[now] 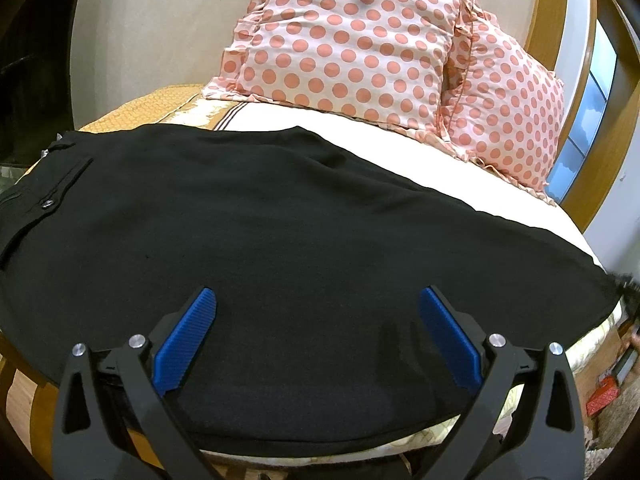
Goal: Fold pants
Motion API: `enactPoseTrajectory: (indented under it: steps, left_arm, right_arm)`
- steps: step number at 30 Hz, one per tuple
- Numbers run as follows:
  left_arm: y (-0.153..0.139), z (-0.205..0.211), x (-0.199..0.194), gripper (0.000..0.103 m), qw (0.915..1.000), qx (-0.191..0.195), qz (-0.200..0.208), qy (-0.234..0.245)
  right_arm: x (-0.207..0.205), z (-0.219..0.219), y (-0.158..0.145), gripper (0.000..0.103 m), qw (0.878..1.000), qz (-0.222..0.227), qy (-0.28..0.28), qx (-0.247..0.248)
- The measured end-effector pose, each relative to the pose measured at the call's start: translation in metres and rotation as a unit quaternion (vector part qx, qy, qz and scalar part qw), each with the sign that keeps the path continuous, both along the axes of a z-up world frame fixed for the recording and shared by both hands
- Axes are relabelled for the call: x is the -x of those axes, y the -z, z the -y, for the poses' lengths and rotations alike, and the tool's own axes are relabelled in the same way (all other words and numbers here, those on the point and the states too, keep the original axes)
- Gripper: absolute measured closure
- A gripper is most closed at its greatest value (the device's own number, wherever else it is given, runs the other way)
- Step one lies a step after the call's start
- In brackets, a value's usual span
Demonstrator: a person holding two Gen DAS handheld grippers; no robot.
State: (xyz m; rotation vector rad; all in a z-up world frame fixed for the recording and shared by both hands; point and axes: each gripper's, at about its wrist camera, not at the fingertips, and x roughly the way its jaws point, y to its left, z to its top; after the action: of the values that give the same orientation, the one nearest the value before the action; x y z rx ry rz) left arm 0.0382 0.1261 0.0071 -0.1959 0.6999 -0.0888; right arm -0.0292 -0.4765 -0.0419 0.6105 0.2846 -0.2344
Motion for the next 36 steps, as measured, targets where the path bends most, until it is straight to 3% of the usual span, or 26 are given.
enactPoseTrajectory:
  steps: [4, 7, 9, 12, 13, 15, 18, 23, 28, 31, 32, 36]
  left_arm:
    - [0.0, 0.0, 0.001, 0.002, 1.0, 0.0, 0.006, 0.0]
    - [0.001, 0.0, 0.002, 0.002, 1.0, 0.001, 0.009, -0.003]
    - [0.001, 0.0, 0.002, 0.002, 0.9999, 0.003, 0.01, -0.005]
    - [0.001, -0.002, 0.002, 0.002, 0.9999, 0.007, 0.012, -0.004]
    - [0.001, -0.002, 0.002, 0.002, 0.9999, 0.007, 0.013, -0.003]
    - [0.001, -0.003, 0.003, 0.002, 0.9999, 0.01, 0.013, -0.001]
    - [0.001, -0.005, 0.004, 0.002, 0.9998, 0.012, 0.016, 0.006]
    - [0.001, -0.004, 0.005, 0.002, 0.9997, 0.01, 0.019, 0.008]
    - [0.0, -0.006, 0.006, 0.002, 0.9996, 0.018, 0.02, 0.009]
    - [-0.009, -0.017, 0.011, 0.002, 0.9982, 0.053, 0.023, 0.011]
    - [-0.015, -0.024, 0.016, 0.002, 0.9977, 0.061, 0.031, 0.004]
    - [-0.04, -0.065, 0.038, 0.002, 0.9931, 0.073, 0.07, -0.06]
  right_arm:
    - [-0.022, -0.058, -0.056, 0.098, 0.994, 0.047, -0.081, 0.055]
    - [-0.04, -0.139, -0.088, 0.098, 0.971, 0.082, -0.201, 0.098]
    - [-0.05, -0.208, -0.09, 0.098, 0.941, 0.081, -0.301, 0.131]
    - [-0.063, -0.311, -0.052, 0.098, 0.88, 0.012, -0.434, 0.191]
    - [-0.063, -0.337, -0.034, 0.098, 0.862, -0.012, -0.454, 0.225]
    - [-0.064, -0.371, -0.002, 0.098, 0.839, -0.054, -0.467, 0.274]
    - [-0.071, -0.369, 0.005, 0.098, 0.847, -0.066, -0.467, 0.247]
    - [-0.07, -0.363, -0.028, 0.098, 0.875, 0.0, -0.435, 0.211]
    - [-0.058, -0.398, -0.017, 0.098, 0.845, -0.014, -0.454, 0.281]
    - [-0.051, -0.417, -0.006, 0.098, 0.821, -0.026, -0.463, 0.332]
    - [-0.051, -0.421, 0.001, 0.098, 0.813, -0.036, -0.464, 0.35]
    - [-0.038, -0.426, 0.012, 0.089, 0.8, -0.044, -0.463, 0.379]
